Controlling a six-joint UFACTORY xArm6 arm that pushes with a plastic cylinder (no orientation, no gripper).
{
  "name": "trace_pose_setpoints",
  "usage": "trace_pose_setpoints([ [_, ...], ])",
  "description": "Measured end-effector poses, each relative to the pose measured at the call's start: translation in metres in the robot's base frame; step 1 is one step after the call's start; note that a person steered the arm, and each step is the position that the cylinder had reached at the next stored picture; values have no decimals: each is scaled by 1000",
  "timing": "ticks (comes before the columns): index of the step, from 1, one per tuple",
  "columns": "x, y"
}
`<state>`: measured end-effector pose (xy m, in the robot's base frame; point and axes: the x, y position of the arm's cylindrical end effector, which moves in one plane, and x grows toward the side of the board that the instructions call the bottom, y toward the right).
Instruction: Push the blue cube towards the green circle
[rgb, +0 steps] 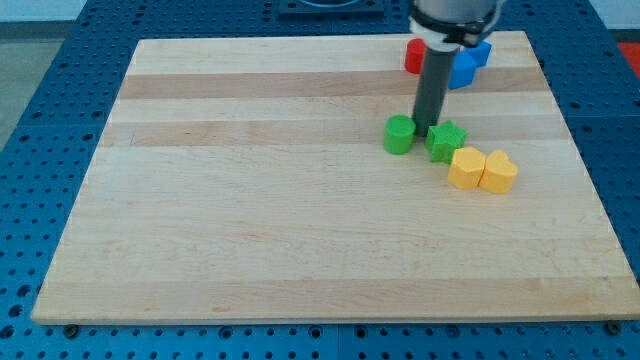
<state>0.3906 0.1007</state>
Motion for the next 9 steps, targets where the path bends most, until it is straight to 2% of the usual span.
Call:
trace_pose_setpoints([
  [4,75,-95],
  [6,86,-157],
  [7,77,-168],
  [9,88,-133],
])
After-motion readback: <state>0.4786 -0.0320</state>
